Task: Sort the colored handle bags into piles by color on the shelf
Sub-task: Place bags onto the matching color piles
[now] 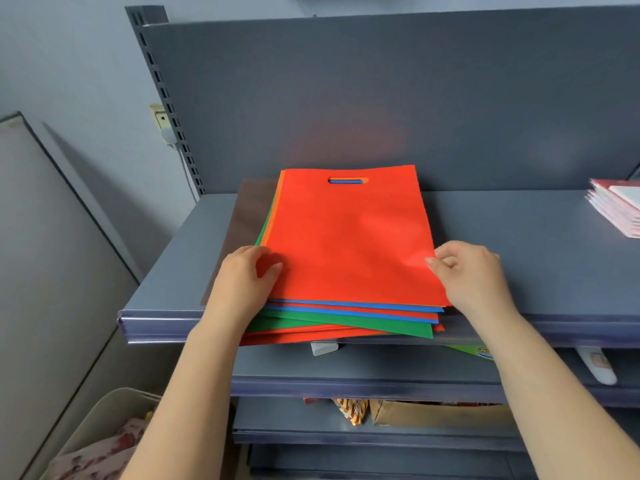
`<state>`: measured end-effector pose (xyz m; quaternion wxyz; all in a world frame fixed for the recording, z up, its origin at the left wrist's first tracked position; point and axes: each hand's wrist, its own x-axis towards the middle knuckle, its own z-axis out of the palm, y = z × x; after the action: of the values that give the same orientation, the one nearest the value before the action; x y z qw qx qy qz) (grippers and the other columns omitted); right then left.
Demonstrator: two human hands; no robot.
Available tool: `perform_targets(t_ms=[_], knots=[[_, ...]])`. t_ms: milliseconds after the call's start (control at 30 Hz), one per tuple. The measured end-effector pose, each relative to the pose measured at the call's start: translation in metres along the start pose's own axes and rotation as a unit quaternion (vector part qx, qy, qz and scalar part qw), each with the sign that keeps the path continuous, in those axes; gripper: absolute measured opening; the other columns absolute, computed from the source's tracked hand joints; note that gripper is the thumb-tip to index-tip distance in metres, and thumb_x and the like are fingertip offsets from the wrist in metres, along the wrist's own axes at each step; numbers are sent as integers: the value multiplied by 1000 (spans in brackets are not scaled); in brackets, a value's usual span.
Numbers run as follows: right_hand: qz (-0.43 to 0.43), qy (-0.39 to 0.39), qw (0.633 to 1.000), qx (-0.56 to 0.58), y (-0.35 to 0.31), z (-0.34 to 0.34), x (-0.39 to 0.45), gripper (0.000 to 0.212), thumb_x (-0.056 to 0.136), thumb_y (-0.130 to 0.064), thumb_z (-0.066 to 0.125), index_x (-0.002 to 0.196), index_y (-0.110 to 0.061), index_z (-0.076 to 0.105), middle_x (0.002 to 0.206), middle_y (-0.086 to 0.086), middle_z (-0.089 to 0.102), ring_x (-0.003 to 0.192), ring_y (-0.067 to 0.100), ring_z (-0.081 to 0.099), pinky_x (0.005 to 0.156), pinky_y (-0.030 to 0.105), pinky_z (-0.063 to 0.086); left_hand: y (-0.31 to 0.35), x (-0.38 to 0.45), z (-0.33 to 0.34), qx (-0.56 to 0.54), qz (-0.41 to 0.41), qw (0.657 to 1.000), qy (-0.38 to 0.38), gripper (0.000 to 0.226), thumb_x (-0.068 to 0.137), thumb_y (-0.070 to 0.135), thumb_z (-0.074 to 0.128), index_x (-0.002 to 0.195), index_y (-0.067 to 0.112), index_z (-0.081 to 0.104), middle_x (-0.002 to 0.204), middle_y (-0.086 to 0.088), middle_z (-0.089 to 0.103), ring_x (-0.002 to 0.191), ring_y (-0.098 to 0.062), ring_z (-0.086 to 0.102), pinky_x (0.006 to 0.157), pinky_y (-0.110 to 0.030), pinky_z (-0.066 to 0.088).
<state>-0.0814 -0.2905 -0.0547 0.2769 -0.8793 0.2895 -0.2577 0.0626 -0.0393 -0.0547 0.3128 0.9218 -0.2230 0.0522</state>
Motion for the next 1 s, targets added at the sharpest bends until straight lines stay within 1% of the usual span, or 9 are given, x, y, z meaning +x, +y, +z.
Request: perform_targets(t_ms=[133, 267, 400, 567, 667, 733, 833, 900, 1000], knots=[[-3, 54, 998, 24, 17, -8, 4, 5, 88, -8, 63, 83, -8, 64, 69, 3, 62, 70, 27, 57, 67, 31, 39, -9, 8, -1, -5, -45, 999, 10, 38, 82, 26, 72, 113, 5, 65, 112, -13, 61, 105, -31, 56, 87, -31, 38], [24, 94, 992, 77, 35, -15, 10, 15, 90, -4, 59, 80, -15, 56, 69, 1, 60, 66, 27, 54, 65, 31, 37, -12, 19, -5, 9, -88, 996, 8, 33, 80, 28, 74, 99, 2, 66, 92, -12, 61, 90, -32, 56, 75, -35, 40], [28, 102, 986, 129, 42, -15, 9, 16, 91, -1, 54, 84, -16, 56, 66, 3, 61, 59, 27, 48, 57, 29, 35, -8, 23, -10, 18, -118, 992, 34, 26, 80, 22, 74, 100, 7, 68, 85, -6, 60, 89, -29, 57, 73, -33, 42], [31, 130, 970, 203, 38, -17, 3, 20, 91, -4, 53, 88, -22, 58, 70, -4, 63, 53, 9, 44, 53, 24, 35, -5, 15, -16, 60, -106, 988, 90, 4, 83, 14, 65, 87, 16, 66, 81, 0, 59, 82, -27, 55, 67, -30, 37], [17, 114, 966, 231, 31, -22, 1, 26, 91, -3, 53, 86, -28, 60, 73, -11, 64, 53, -3, 50, 52, 14, 37, -4, 3, -19, 3, -94, 986, 138, 12, 86, 5, 55, 83, 16, 60, 78, 2, 57, 75, -21, 51, 60, -26, 35], [20, 100, 958, 268, 25, -25, -1, 32, 91, -3, 53, 81, -32, 60, 77, -14, 65, 61, -5, 55, 54, 7, 37, -2, -7, -24, -62, -109, 977, 175, 14, 88, 3, 51, 81, 15, 54, 74, 5, 55, 69, -15, 48, 54, -11, 34], [32, 74, 937, 340, 19, -29, -7, 39, 92, -1, 53, 76, -36, 62, 75, -14, 66, 69, 2, 58, 64, 13, 43, 6, -35, -33, -112, -138, 956, 236, 12, 90, 4, 53, 83, 14, 51, 70, 3, 54, 61, -4, 46, 51, -7, 34], [35, 47, 922, 383, 14, -31, -15, 40, 92, 0, 53, 77, -35, 65, 73, -14, 69, 69, -1, 60, 69, 16, 44, 15, -60, -38, -136, -137, 936, 293, 10, 91, 3, 54, 85, 11, 52, 68, 1, 55, 54, -4, 52, 49, -5, 36], [43, 11, 892, 449, 5, -32, -30, 35, 92, 2, 52, 87, -28, 67, 74, -16, 71, 69, -5, 63, 67, 13, 49, 23, -102, -42, -173, -139, 906, 360, 6, 93, 3, 52, 88, 6, 51, 70, 7, 52, 51, 11, 56, 40, -4, 37]])
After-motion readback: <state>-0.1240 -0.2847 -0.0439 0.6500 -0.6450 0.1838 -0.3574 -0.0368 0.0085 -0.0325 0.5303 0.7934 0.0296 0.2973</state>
